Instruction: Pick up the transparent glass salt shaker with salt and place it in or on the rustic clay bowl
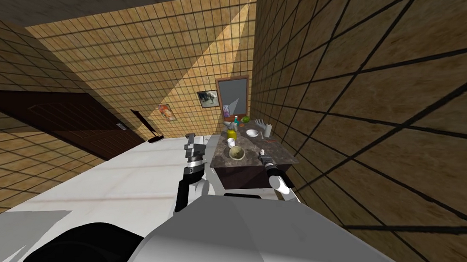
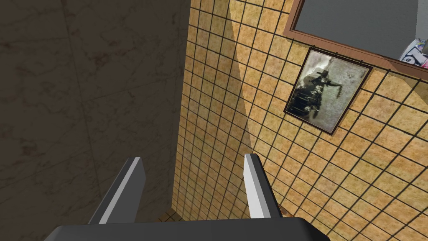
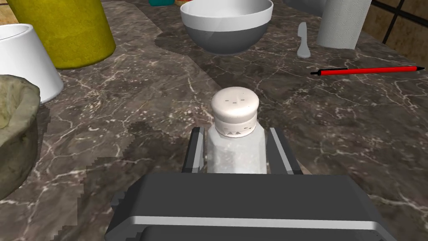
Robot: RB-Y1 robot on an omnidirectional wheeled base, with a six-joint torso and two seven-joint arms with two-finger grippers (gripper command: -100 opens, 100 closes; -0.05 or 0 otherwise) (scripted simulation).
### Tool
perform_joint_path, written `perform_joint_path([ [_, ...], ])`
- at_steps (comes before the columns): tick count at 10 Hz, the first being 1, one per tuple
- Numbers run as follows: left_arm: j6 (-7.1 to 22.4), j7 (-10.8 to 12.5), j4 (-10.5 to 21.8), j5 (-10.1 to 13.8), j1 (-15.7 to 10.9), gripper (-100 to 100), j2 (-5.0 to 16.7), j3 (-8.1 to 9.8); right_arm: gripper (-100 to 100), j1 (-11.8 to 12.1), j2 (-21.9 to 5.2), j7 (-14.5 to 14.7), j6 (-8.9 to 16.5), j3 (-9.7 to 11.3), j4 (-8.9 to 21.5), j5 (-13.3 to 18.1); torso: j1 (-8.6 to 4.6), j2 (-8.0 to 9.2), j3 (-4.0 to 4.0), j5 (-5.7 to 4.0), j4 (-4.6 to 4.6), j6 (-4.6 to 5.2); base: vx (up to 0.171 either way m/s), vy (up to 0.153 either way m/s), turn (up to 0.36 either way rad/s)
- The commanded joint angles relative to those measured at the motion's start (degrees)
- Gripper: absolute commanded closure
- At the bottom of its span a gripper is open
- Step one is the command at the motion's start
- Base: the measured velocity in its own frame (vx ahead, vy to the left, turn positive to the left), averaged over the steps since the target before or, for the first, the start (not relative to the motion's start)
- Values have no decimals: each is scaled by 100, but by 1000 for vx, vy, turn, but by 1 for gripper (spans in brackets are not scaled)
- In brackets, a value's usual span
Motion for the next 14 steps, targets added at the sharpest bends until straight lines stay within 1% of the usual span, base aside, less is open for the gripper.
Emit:
perform_joint_path([
  [1,0,0,0,0,0,0,0,0,100,-2,-9,-105,192,-153,-130,-57,0,0,0,0,0,0,-65,190,-113],
  [2,0,0,0,0,0,0,0,0,100,0,-20,-151,271,-213,-190,-82,-2,-6,-3,-1,0,-3,-48,145,-76],
  [3,0,0,0,0,0,0,0,0,100,5,-41,-242,428,-321,-309,-127,-16,-13,-6,-4,-1,-3,-34,148,-131],
  [4,0,0,0,0,0,0,0,0,100,8,-55,-287,507,-369,-369,-148,-20,-18,-9,-7,-2,0,-22,159,-104],
  [5,0,0,0,0,0,0,0,0,100,15,-95,-375,663,-456,-489,-187,-18,-26,-14,-9,-4,-5,-21,190,-112],
  [6,0,0,0,0,1,0,0,0,100,18,-123,-419,742,-494,-550,-205,-8,-28,-15,-8,-4,-5,-23,171,-96],
  [7,0,0,0,0,0,0,0,0,100,23,-199,-506,899,-564,-674,-242,-13,-30,-16,-8,-5,-9,5,198,-103],
  [9,0,0,0,0,1,0,0,0,100,26,-293,-595,1058,-625,-801,-276,-9,-38,-21,-7,-7,-13,-10,155,-70],
  [12,0,0,0,0,1,0,1,1,100,23,-456,-730,1302,-701,-1001,-325,-39,-40,-21,-10,-6,-12,-3,109,-64],
  [14,0,0,0,0,1,0,1,1,100,14,-576,-821,1472,-741,-1140,-352,-31,-47,-25,-6,-6,-16,6,117,-49],
])
